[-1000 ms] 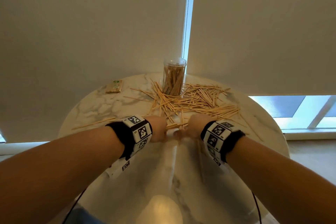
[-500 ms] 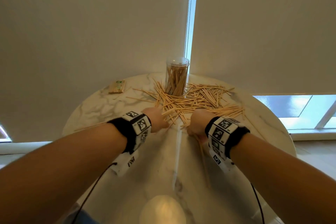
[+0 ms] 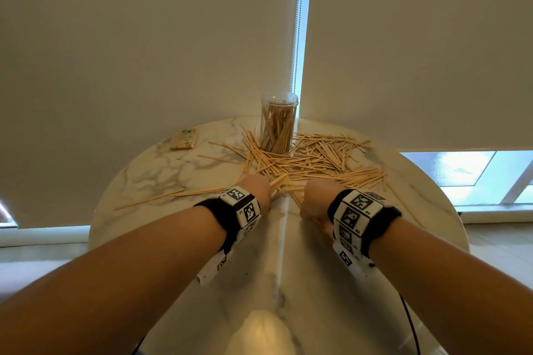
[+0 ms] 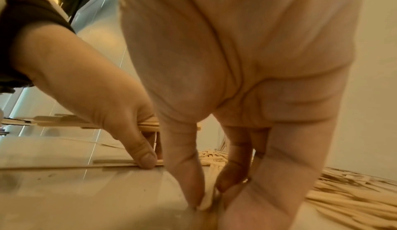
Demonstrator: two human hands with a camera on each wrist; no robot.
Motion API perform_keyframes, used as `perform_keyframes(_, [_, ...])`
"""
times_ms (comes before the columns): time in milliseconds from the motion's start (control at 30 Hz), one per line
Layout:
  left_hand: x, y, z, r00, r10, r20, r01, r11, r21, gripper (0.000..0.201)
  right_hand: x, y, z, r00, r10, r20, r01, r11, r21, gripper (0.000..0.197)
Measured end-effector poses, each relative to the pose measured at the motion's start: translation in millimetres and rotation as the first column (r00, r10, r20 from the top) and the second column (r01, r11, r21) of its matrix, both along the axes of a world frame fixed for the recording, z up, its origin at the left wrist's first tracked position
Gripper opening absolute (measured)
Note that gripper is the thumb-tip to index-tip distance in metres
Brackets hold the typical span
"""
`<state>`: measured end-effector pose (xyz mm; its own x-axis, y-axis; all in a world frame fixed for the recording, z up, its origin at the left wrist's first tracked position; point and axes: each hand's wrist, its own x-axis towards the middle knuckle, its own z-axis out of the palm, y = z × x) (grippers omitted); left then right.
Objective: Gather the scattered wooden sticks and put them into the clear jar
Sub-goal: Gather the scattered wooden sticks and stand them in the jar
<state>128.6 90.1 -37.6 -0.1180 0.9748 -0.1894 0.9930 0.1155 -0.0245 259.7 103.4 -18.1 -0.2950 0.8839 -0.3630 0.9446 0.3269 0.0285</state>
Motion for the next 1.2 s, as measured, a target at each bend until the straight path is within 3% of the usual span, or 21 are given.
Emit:
perform_keyframes(267, [1,2,1,0.999,-0.032,0.034,0.034,0.998,-0.049,0.034,-1,0,-5,1.000,-0.005,-0.007,0.005,0.999,0.053,0.020])
perform_keyframes(367, [-2,2,-1,0.998,0.004,0.059,-0.001,0.999,-0.042,0.034,0,3,-8,0.999,-0.039,-0.027,0.040,0.997,0.072,0.032])
perform_keyframes(433, [-7,1,1,0.997,0.023,0.078,-0.020,0.999,-0.046,0.034,-1,4,-9,0.999,-0.046,-0.029,0.047,0.997,0.065,0.025])
perform_keyframes(533, [-20,5,-1,0.974,0.064,0.218,-0.061,0.998,-0.021,0.027,-2,4,-10,0.997,-0.054,-0.046,0.057,0.996,0.069,0.019])
perform_keyframes(600, [-31,6,-3,0.902,0.099,0.421,-0.112,0.994,0.005,0.016,-1,6,-11,0.997,-0.058,-0.044,0.061,0.995,0.079,0.022])
perform_keyframes(700, [-39,2,-3,0.678,0.131,0.724,-0.238,0.970,0.047,0.015,-1,7,-12,0.998,-0.053,-0.039,0.057,0.993,0.106,0.021])
perform_keyframes(800, [-40,0,-1,0.499,0.151,0.853,-0.341,0.940,0.033,0.016,-2,10,-12,0.999,-0.034,-0.031,0.037,0.994,0.104,0.018])
perform_keyframes(900, [-38,5,-3,0.407,0.167,0.898,-0.416,0.909,0.020,0.017,-1,12,-10,0.997,-0.042,-0.064,0.046,0.997,0.066,0.021])
perform_keyframes(1000, [-37,8,-4,0.345,0.161,0.925,-0.470,0.882,0.022,0.018,5,17,-10,0.961,-0.141,-0.240,0.145,0.989,0.000,0.017])
perform_keyframes(1100, [-36,10,-8,0.338,0.127,0.932,-0.454,0.890,0.044,0.023,9,21,-7,0.867,-0.250,-0.431,0.225,0.968,-0.110,0.017])
perform_keyframes(1200, [-33,13,-8,0.248,0.085,0.965,-0.432,0.901,0.031,0.022,8,19,2,0.701,-0.306,-0.644,0.211,0.952,-0.223,0.013])
